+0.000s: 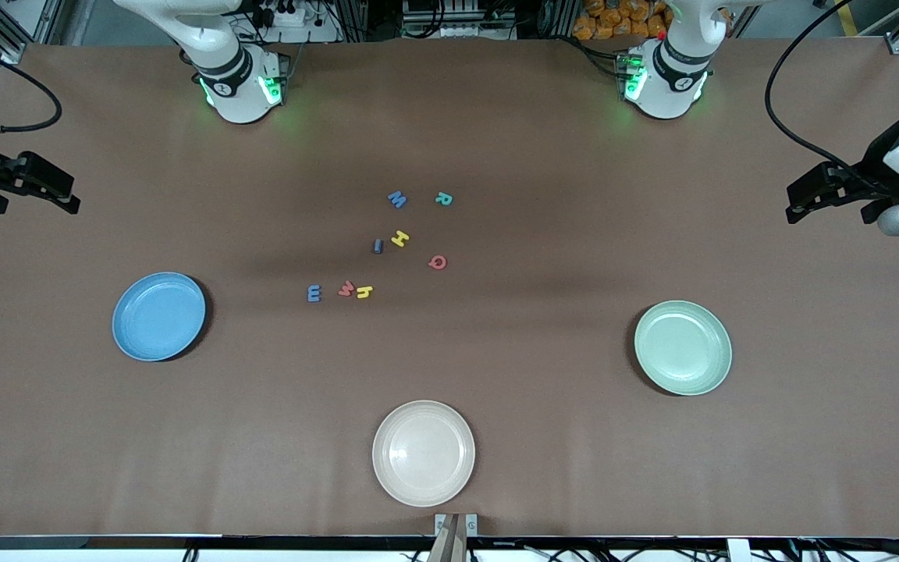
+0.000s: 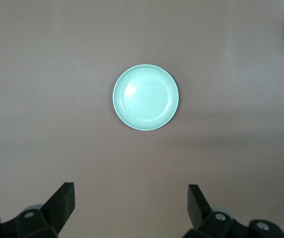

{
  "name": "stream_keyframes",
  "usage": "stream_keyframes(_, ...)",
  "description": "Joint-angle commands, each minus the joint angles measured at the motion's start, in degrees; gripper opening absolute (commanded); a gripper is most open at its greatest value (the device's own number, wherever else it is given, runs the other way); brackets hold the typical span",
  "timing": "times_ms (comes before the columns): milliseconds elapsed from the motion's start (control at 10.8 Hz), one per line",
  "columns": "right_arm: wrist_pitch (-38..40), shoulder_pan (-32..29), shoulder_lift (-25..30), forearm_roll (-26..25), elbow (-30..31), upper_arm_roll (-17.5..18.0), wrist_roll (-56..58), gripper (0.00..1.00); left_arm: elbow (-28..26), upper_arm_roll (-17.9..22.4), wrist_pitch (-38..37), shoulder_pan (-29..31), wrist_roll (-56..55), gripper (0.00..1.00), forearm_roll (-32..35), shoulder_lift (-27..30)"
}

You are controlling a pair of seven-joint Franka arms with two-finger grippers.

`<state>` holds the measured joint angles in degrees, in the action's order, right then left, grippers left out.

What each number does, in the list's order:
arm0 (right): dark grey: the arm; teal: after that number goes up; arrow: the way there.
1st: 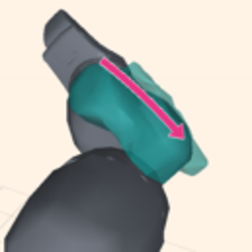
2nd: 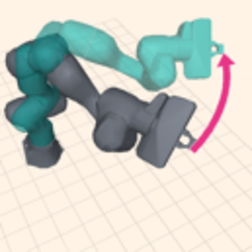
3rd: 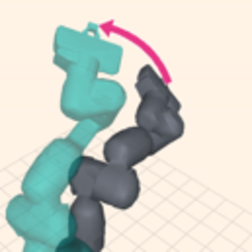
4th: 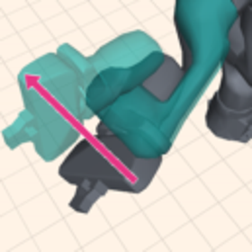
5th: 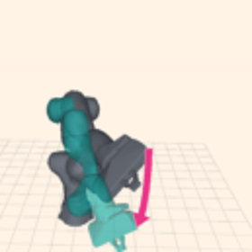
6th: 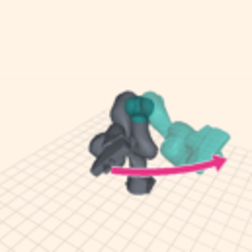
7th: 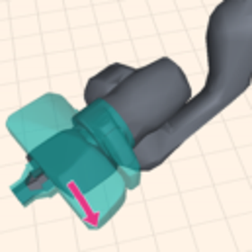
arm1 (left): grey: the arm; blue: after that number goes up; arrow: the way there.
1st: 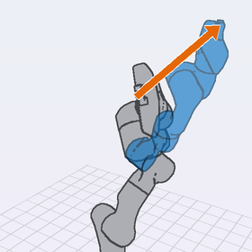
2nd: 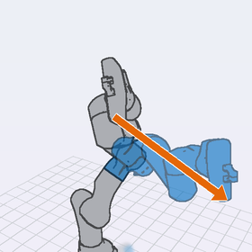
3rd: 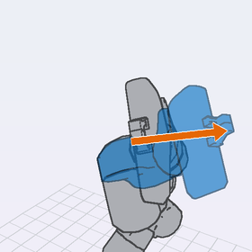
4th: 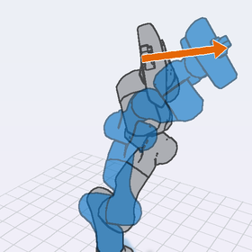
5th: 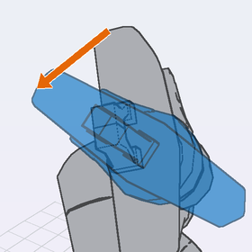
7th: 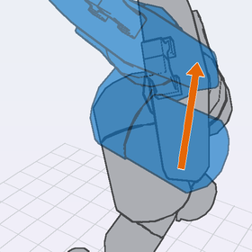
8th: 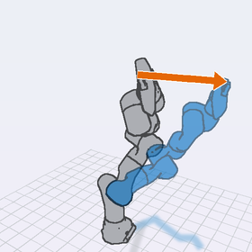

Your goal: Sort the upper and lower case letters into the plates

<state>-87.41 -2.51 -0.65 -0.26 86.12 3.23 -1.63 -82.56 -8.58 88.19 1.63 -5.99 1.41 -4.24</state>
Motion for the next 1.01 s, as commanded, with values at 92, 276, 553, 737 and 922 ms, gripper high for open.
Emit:
stream_keyframes(92,0.5,-0.1,0.6,-0.6,0.1,0.1,-0.7,1.00,0.1,0.2,-1.0,0.1,0.1,1.00,-0.6,0.8)
stream_keyframes(276,0.5,-0.1,0.6,-0.6,0.1,0.1,-0.7,1.00,0.1,0.2,-1.0,0.0,0.1,1.00,-0.7,0.7)
stream_keyframes(553,0.4,-0.2,0.6,-0.6,0.1,0.0,-0.7,1.00,-0.2,0.1,-1.0,0.0,0.3,1.00,-1.1,0.2)
stream_keyframes(737,0.8,-0.2,0.3,-0.4,-0.2,0.0,-0.6,1.00,-0.3,-0.4,-1.0,-0.6,0.0,1.00,-1.1,-0.2)
stream_keyframes(922,0.8,-0.1,0.0,-0.2,-0.3,0.1,-0.3,1.00,-0.4,-0.7,-0.9,-2.4,-0.3,1.00,-1.1,-1.5)
